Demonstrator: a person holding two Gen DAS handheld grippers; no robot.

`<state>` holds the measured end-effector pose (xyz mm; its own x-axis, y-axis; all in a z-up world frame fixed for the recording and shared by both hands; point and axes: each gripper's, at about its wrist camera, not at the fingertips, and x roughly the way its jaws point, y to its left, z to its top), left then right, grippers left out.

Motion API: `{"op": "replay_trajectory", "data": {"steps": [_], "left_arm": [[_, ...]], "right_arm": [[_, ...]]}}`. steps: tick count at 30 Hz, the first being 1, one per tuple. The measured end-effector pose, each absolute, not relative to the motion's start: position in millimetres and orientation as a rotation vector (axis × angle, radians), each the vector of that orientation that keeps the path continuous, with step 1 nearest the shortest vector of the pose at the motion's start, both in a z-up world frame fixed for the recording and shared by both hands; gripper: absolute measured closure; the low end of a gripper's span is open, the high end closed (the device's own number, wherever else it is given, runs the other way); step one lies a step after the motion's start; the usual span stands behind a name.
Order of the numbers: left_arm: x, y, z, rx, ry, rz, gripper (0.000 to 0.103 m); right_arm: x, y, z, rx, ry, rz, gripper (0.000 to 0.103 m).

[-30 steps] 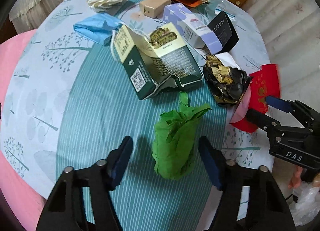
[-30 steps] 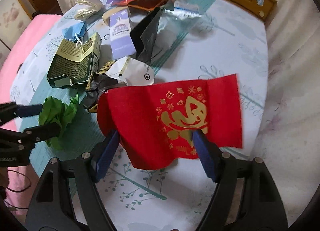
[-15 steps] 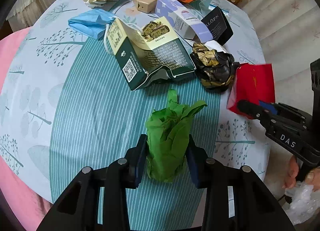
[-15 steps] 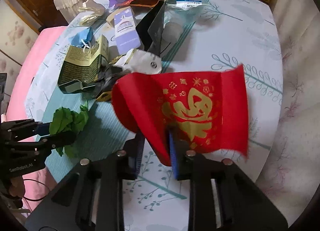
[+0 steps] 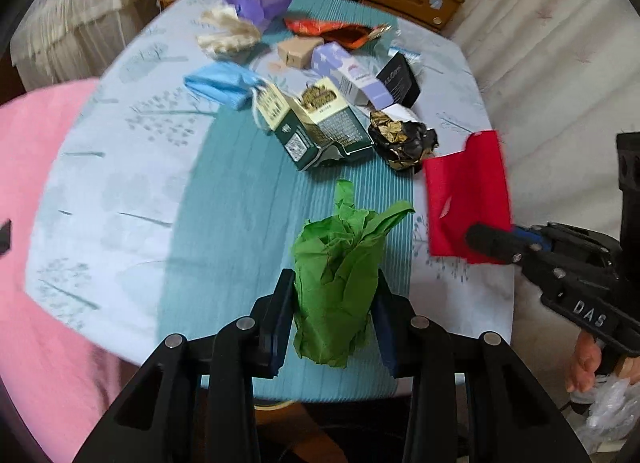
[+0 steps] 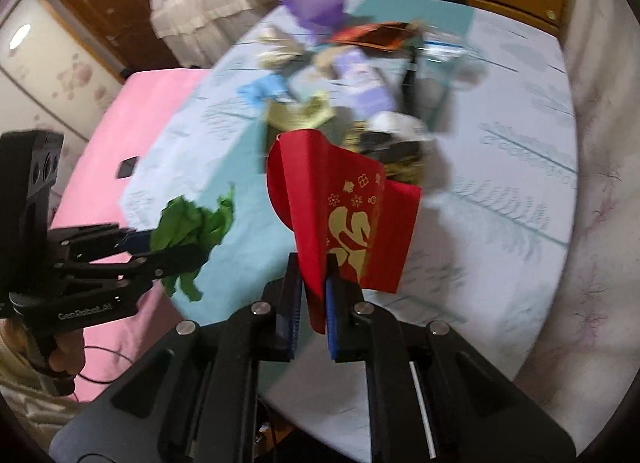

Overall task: Collect trash
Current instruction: 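Carry the green bag and red envelope over the bin and release both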

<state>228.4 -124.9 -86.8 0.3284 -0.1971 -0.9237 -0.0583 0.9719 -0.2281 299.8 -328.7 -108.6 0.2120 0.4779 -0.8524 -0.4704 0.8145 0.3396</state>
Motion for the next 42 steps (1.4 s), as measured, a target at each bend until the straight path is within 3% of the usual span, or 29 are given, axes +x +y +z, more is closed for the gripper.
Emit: {"op": "replay_trajectory", "data": {"steps": [12,22,29,35,42], "left_arm": [[119,-53,-13,-0.098,1.081,-0.224,0.067],[0,26,-11,-0.025,1.031,-0.38,0.067],[-70,47,-41,-0.006,1.1,-0.458,0.067],[-84,39,-83,-0.023,1.17,-0.458,0.067],[-56,12,-197,-0.016,1.243,-0.402,0.067]], "right_arm": [[168,-238,-65,0.02,1.078,0.639,0.095],[26,-161,-63,0.099,1.047,0.454,0.095],[-51,-134,-88,0.161,1.13,0.348,0.095],[-77,-138,-126,0.186,1.228,0.278,0.095],[-67,-170,-253,0.362,1.311,0.083,0.095]]}}
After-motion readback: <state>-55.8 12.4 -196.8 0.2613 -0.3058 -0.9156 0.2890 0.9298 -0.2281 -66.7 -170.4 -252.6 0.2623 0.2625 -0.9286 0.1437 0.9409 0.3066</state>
